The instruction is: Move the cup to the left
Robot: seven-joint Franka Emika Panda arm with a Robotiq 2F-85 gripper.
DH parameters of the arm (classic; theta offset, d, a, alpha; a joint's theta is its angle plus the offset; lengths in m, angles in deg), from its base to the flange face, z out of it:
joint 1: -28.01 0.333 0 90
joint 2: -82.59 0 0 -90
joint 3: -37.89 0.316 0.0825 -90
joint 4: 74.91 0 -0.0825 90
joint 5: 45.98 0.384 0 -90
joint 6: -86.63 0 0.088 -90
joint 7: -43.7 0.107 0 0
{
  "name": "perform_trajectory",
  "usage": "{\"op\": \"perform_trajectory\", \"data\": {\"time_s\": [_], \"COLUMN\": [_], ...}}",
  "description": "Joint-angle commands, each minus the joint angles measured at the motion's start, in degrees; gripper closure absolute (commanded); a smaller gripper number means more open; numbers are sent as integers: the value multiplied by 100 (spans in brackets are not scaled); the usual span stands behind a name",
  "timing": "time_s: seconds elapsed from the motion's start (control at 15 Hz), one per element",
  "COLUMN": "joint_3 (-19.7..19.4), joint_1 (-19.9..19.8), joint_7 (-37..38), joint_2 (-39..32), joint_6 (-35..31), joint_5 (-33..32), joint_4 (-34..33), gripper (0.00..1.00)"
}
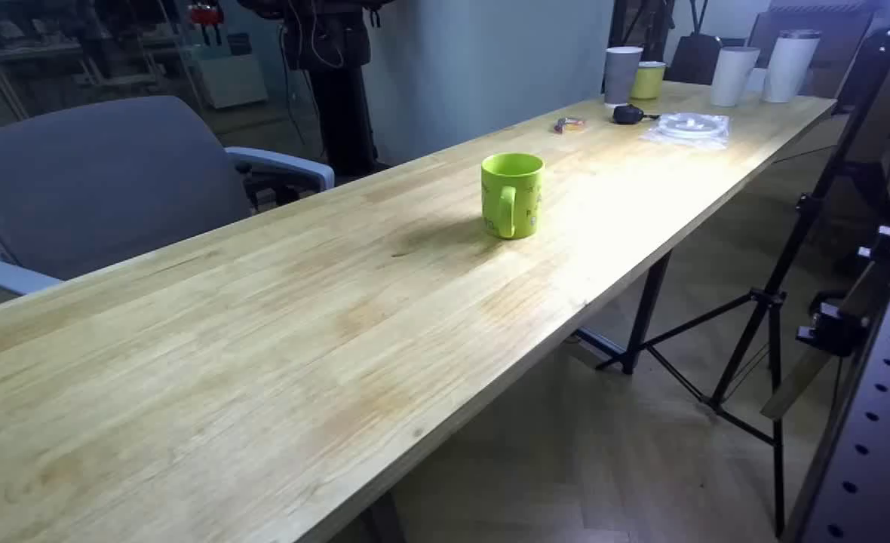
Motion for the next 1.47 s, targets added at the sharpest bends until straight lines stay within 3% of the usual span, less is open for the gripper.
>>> {"op": "perform_trajectory", "data": {"time_s": [0.0, 1.2, 1.4], "joint_3": [-105, -105, -205], "joint_1": [125, 125, 163], "joint_7": [28, 28, -232], "joint_2": [-12, -11, -8], "joint_6": [7, 2, -315], "joint_5": [-29, -29, 15], "joint_4": [-10, -10, 10], "gripper": [0, 0, 0]}}
